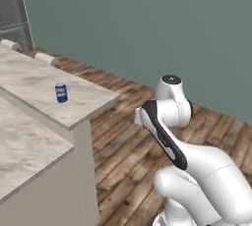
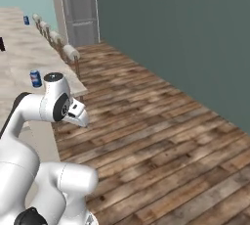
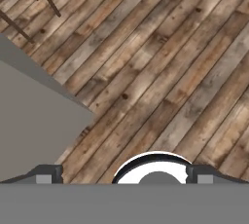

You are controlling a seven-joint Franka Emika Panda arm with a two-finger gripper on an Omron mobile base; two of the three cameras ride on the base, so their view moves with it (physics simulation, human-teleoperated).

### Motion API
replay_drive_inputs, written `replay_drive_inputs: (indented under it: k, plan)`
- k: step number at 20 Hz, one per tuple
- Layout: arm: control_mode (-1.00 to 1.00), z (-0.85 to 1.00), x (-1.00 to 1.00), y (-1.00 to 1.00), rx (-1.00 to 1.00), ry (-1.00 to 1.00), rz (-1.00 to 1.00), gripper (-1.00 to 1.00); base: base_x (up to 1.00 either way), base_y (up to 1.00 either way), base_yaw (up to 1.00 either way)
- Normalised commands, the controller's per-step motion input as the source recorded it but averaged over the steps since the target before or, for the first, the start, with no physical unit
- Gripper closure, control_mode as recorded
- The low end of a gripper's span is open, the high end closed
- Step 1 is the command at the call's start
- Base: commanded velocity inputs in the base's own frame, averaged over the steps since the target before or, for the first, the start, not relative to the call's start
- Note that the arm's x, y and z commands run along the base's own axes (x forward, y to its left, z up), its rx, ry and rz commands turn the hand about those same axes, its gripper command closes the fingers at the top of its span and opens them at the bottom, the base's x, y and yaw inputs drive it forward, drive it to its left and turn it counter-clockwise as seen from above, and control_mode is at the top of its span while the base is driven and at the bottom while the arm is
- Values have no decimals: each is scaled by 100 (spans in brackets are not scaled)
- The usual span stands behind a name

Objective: Four empty soda cans are scattered around the kitchen. Gather all the cans and cluster them next to the stove for recycling.

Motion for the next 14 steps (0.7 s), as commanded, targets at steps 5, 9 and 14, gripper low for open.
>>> replay_drive_inputs:
  k: [5, 9, 14]
  plan:
    - [100, 0, 0, 0, 0, 0, 0, -100, 50, -18, 33]
    - [100, 0, 0, 0, 0, 0, 0, -100, 46, -16, 30]
    - [100, 0, 0, 0, 0, 0, 0, -100, 26, -9, 32]
